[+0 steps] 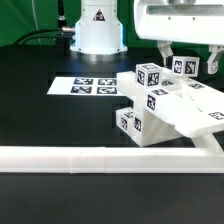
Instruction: Assemble chair
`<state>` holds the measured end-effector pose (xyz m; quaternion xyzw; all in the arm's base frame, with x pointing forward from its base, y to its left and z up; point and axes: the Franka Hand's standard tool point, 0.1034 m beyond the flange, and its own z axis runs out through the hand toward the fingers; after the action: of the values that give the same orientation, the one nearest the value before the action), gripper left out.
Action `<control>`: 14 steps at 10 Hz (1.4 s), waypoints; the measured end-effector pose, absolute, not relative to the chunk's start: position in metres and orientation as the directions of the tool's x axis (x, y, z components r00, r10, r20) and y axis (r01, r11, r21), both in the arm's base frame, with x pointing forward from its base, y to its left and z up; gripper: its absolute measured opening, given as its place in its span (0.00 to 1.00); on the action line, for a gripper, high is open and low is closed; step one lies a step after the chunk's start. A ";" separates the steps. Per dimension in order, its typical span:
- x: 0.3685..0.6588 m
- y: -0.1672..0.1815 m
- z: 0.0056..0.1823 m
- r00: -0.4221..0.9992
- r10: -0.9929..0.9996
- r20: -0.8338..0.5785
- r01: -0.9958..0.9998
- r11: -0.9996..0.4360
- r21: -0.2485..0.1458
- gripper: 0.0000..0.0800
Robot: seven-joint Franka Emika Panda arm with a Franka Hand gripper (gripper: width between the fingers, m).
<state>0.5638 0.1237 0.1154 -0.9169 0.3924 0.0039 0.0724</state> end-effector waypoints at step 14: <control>0.562 0.123 0.113 0.977 0.204 0.063 0.208 -0.977 -0.053 0.65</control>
Offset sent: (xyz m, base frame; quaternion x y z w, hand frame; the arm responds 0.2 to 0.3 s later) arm 0.0025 -0.0016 0.0009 -0.0490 0.0333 -0.2004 0.9779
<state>0.5624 0.1228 0.1127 -0.9938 -0.1036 -0.0287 0.0296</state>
